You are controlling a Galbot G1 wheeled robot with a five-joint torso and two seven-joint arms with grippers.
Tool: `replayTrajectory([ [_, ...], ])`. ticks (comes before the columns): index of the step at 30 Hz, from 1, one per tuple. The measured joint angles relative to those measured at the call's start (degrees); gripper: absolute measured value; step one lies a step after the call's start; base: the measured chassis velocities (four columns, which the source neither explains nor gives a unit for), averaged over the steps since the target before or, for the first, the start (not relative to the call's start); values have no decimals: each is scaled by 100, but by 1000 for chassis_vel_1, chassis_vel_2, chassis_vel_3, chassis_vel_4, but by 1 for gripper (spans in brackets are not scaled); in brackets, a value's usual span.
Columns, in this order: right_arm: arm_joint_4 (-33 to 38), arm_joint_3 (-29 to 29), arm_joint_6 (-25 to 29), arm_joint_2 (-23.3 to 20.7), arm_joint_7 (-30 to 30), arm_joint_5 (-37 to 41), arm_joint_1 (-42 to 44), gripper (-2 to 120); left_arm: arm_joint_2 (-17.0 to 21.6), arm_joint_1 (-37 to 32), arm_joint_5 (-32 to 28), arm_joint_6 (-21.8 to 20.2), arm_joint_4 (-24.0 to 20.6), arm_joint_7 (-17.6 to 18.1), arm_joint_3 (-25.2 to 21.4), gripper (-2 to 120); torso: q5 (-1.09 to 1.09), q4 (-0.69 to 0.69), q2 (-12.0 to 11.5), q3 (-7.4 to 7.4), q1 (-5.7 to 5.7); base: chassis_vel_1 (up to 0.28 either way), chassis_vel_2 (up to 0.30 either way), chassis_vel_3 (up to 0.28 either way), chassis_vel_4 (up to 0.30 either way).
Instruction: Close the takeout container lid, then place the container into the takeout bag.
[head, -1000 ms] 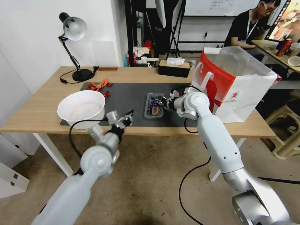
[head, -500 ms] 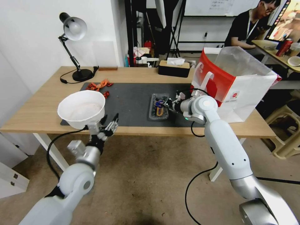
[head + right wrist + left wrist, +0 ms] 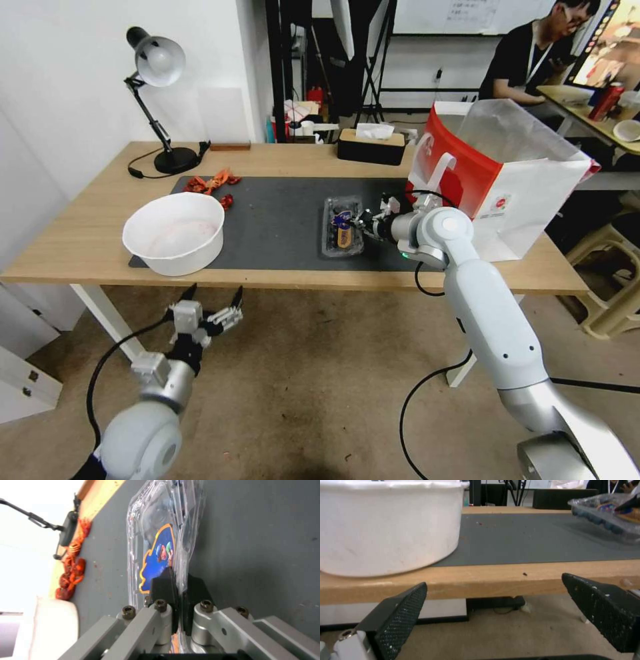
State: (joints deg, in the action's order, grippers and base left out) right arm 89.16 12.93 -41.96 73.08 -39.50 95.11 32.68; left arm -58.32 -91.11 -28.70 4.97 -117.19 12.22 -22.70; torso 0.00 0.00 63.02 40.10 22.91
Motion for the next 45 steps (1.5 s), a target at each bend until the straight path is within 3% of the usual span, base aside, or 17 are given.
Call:
replayTrajectory([
  [7,289,23,15,-75,424,-138,0,0,-101,-54,127,104,41,12,-56,100,0,0,0,0,1,0,0,0,0],
  [9,703,-44,268,-269,1028,-657,14,0,-169,-114,165,140,52,26,-93,100,1,0,0,1,0,0,0,0,0],
  [10,703,-44,268,-269,1028,-657,14,0,-169,-114,165,140,52,26,-93,100,1,0,0,1,0,0,0,0,0],
  [13,1292,-94,893,-591,1710,-1317,24,0,-277,-177,258,210,58,33,-111,100,2,-1,0,0,1,0,0,0,0],
  [14,1292,-94,893,-591,1710,-1317,24,0,-277,-177,258,210,58,33,-111,100,2,-1,0,0,1,0,0,0,0],
  [16,1720,-57,1403,-813,1844,-1580,-16,0,-352,-219,275,234,63,44,-111,100,0,0,0,0,1,0,0,0,0],
  [21,2113,108,1991,-1163,1613,-1907,-179,0,-418,-245,280,258,62,55,-94,100,0,1,0,0,0,0,0,0,0],
  [24,2198,401,2356,-1650,1480,-2633,-278,0,-454,-255,276,270,52,57,-91,100,1,0,0,0,0,0,0,0,0],
  [32,1964,1069,2511,-2351,1492,-3001,-71,0,-512,-254,274,319,78,56,-3,100,1,0,0,0,0,0,0,0,0],
  [41,1867,1366,2379,-2358,1221,-2437,174,0,-514,-186,270,319,78,106,75,100,1,0,0,0,1,0,0,0,0],
  [45,1814,1510,2329,-2278,1052,-1881,253,11,-487,-184,255,318,81,123,75,100,-1,1,0,0,0,0,0,0,0],
])
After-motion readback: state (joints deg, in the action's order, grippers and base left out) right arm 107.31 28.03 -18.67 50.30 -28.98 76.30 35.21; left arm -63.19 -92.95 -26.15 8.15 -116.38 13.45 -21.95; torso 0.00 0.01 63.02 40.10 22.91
